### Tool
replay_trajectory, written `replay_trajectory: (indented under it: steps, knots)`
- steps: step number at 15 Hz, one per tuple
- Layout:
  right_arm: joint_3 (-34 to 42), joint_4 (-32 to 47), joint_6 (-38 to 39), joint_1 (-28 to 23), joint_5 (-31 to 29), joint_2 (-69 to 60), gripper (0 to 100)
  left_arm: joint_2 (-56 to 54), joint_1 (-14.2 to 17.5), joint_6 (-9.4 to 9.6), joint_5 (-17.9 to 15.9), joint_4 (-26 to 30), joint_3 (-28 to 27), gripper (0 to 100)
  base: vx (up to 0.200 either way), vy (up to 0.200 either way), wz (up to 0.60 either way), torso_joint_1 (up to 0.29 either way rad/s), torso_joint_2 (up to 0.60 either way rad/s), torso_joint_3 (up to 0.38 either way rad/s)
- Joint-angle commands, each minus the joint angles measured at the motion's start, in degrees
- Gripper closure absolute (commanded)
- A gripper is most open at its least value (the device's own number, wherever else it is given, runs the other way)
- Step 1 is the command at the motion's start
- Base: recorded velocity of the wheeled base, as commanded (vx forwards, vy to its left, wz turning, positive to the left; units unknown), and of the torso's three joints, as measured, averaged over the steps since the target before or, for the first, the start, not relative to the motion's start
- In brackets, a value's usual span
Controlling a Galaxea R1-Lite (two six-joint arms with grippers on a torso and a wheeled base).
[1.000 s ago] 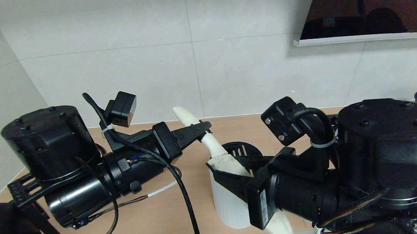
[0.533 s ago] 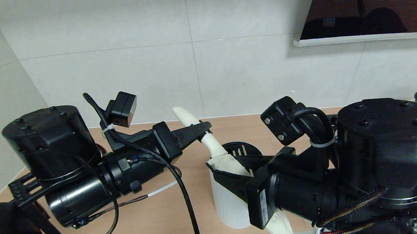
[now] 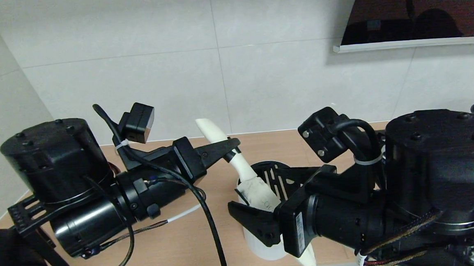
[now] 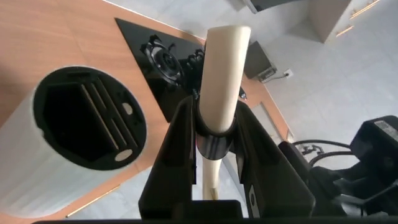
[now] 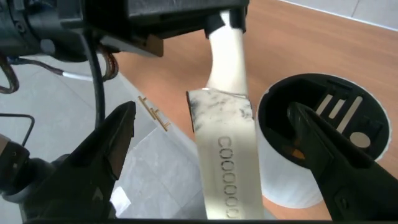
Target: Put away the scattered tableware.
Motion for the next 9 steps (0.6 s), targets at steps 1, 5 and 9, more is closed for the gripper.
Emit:
replay_trajectory:
  steps: [1, 5, 9]
  knots:
    - [-0.1, -0.1, 0.0, -0.6, -0.1, -0.5, 0, -0.4, 0.0, -0.05, 0.4, 0.0, -0.3, 100, 0.0, 0.0, 0.0, 0.0, 0.0, 0.0]
    - [-1.4, 0.5, -0.1, -8.9, 0.4, -3.1, 0, -1.5, 0.7, 1.45, 7.1, 7.5, -7.9, 100, 0.0, 0.0, 0.0, 0.0, 0.0, 0.0]
    - [-2.5, 0.6, -0.1, -15.0, 0.4, -3.1, 0, -1.5, 0.7, 6.89, 19.0, 22.2, -21.2, 100, 0.0, 0.0, 0.0, 0.0, 0.0, 0.0]
